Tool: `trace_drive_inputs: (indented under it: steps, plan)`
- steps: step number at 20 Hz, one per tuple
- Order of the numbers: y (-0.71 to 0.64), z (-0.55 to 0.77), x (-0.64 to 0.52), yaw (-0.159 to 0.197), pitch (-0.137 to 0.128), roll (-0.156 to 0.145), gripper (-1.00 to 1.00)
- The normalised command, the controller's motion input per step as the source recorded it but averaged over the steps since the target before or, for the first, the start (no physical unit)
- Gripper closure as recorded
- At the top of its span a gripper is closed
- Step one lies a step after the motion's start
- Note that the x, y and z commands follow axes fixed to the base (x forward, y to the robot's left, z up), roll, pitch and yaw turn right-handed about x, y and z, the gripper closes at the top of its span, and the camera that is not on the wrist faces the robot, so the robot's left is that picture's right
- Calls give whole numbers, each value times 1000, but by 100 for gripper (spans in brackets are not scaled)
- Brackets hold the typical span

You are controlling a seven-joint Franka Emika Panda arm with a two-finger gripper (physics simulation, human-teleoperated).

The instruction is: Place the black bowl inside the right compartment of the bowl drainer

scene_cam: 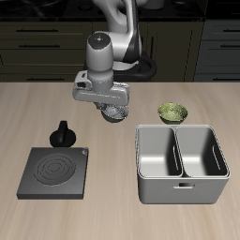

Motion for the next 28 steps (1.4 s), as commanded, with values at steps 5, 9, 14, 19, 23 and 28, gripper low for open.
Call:
trace_drive_inputs:
  steps: [5,9,14,19,23,28]
  plan:
    - [-3,584,-68,16,-70,10,100]
    - [-62,659,-131,21,-77,-16,100]
    - [-47,600,-127,49,-49,-20,100]
    - [-132,449,-264,16,-50,4,100]
    - [-93,581,-326,-11,-65,22,100]
    - [2,419,-285,1,-56,19,100]
